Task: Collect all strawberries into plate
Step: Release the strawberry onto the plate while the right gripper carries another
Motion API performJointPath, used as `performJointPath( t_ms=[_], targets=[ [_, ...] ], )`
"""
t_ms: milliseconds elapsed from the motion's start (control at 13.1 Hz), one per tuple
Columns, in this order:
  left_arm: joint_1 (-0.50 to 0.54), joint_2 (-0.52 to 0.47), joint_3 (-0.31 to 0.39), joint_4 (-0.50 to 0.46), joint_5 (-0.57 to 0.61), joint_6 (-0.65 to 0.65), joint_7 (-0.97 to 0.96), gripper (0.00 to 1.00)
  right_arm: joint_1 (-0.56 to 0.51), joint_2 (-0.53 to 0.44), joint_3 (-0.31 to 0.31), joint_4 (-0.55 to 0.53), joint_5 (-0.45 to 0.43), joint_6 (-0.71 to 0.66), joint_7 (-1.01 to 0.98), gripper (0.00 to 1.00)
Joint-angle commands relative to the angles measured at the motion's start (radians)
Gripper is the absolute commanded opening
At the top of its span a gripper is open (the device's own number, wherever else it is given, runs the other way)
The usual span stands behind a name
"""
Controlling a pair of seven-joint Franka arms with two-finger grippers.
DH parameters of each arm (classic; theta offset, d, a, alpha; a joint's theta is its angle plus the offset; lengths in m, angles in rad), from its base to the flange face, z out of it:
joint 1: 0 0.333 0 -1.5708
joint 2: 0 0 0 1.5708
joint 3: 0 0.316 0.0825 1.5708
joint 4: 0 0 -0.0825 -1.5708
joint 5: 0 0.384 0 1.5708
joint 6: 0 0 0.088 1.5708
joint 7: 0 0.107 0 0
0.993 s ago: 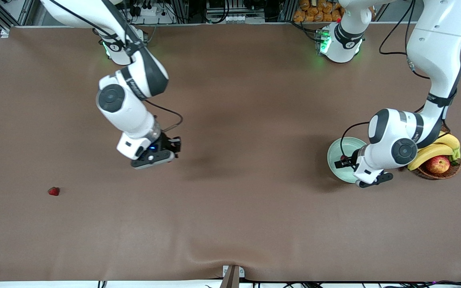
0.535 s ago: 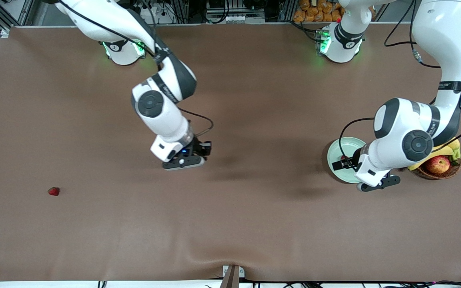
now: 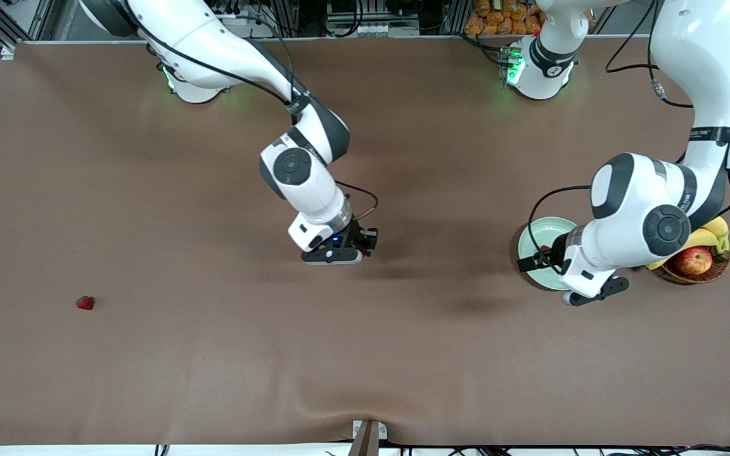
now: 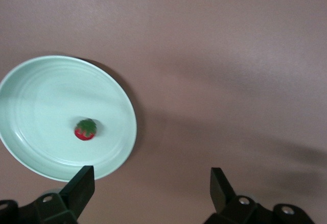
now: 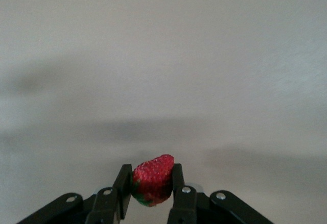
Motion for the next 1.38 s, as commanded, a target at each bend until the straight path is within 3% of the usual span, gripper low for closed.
performJointPath(
  t_ms=[0,153,382,535,611,688,764,1070,1299],
  targets=[
    [-0.042,0.023,-0.001,0.038,-0.013,-0.023,-0.092,1.0,0.044,0.068,-0.013,0.059,-0.021,0.063,0.102,0.22],
    [-0.046,0.029,0.001,0.039,-0.012,-0.022,-0.131,1.0,0.072,0.117,-0.019,0.113,-0.022,0.077,0.154,0.22],
    [-0.024,0.041,0.003,0.027,-0.012,-0.023,-0.113,1.0,0.165,0.177,-0.109,0.154,-0.017,0.084,0.162,0.25],
    [-0.029,0.044,0.003,0.027,-0.012,-0.023,-0.122,1.0,0.185,0.207,-0.124,0.18,-0.019,0.084,0.174,0.26],
    [-0.036,0.044,0.003,0.028,-0.012,-0.023,-0.13,1.0,0.187,0.208,-0.128,0.179,-0.022,0.082,0.174,0.36],
    [-0.036,0.044,0.003,0.03,-0.013,-0.023,-0.131,1.0,0.192,0.208,-0.129,0.179,-0.028,0.082,0.172,0.75],
    [-0.042,0.044,0.001,0.03,-0.013,-0.023,-0.131,1.0,0.19,0.202,-0.134,0.179,-0.031,0.081,0.172,1.0],
    [-0.1,0.053,0.003,0.039,-0.012,-0.013,-0.22,1.0,0.175,0.129,-0.16,0.17,-0.03,0.045,0.165,1.0],
    [-0.15,0.075,0.003,0.042,-0.013,-0.005,-0.303,1.0,0.163,0.038,-0.222,0.17,-0.03,-0.088,0.143,1.0]
  ],
)
